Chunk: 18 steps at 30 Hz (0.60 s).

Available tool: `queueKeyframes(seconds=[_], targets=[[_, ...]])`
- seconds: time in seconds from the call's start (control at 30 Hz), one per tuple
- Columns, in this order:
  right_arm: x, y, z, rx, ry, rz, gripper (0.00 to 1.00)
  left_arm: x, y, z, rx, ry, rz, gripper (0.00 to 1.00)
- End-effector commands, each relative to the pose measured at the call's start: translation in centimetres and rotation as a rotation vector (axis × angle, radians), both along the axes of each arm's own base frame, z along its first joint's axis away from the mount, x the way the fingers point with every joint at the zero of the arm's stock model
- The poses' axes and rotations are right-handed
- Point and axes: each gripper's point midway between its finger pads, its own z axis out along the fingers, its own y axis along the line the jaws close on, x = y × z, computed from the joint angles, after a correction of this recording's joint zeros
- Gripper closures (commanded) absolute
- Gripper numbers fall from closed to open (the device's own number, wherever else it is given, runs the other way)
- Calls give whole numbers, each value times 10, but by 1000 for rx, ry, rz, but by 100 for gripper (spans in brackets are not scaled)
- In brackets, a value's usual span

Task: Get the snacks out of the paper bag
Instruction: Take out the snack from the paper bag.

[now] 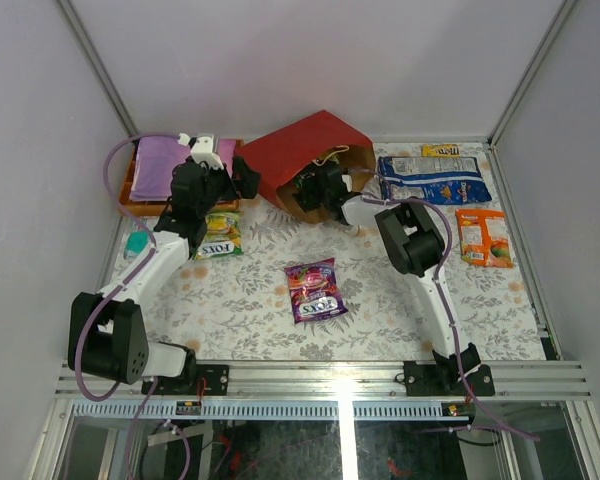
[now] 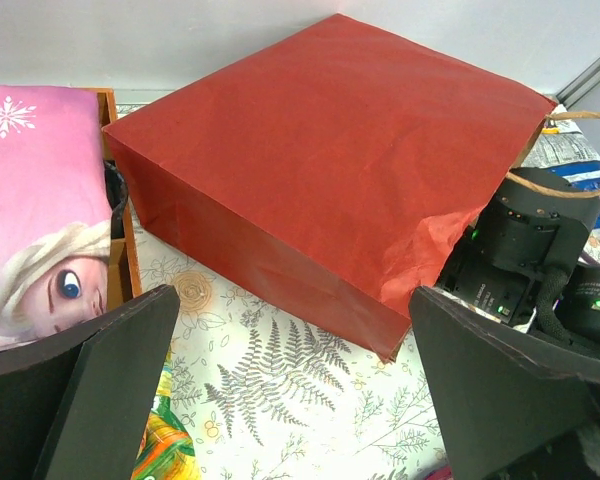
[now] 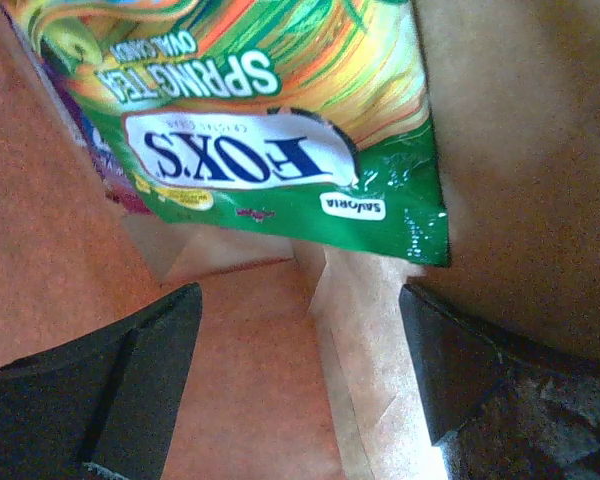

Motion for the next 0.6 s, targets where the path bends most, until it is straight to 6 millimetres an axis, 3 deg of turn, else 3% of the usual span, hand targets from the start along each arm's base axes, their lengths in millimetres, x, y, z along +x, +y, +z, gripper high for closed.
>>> queueKeyframes(seconds=[0.0,0.37,0.57], targets=[[11,-11,-6,-62,72,-130,14,6,2,12,2,-33,3,0],[23,-60,-36,-263,169,-321,21,7,2,12,4,-31,4,0],[35,-76,-43,-309,148,-385,38,7,3,11,8,-28,6,0]])
